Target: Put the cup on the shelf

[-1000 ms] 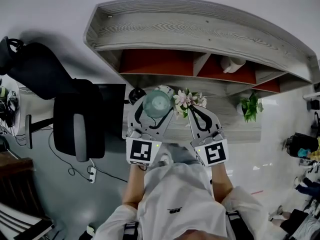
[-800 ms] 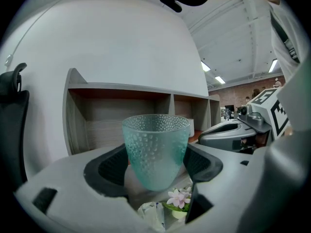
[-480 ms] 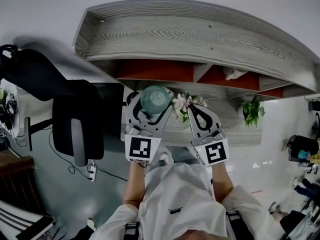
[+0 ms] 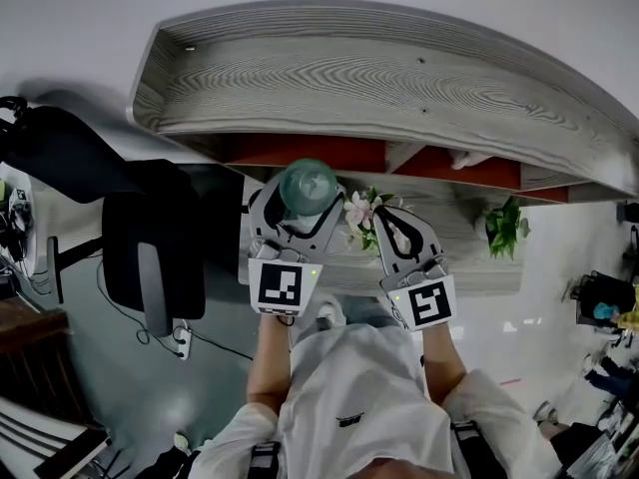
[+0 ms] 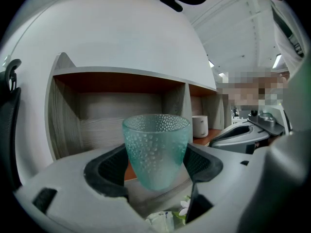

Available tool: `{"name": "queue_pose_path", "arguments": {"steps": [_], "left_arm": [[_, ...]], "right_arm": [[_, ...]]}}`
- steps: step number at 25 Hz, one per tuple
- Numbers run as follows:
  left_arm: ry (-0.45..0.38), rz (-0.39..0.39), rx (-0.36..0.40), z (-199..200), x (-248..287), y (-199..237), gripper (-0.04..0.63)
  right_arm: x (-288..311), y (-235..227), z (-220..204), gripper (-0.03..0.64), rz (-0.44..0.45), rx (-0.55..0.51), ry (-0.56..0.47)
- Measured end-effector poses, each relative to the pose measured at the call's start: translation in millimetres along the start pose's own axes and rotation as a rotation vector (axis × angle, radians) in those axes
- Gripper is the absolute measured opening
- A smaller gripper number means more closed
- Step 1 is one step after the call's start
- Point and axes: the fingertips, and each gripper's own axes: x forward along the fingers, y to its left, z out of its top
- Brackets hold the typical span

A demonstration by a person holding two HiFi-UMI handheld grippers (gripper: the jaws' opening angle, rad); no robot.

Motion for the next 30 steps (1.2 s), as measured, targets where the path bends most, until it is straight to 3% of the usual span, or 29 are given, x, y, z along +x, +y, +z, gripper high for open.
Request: {"name": "queue_pose_path", "arguments": {"steps": [30], "left_arm": [[0.038, 0.030, -0.050, -16, 55, 34, 0.347]], "right_arm": [[30, -2, 2, 0.032, 0.057, -0.001, -0.007]]}}
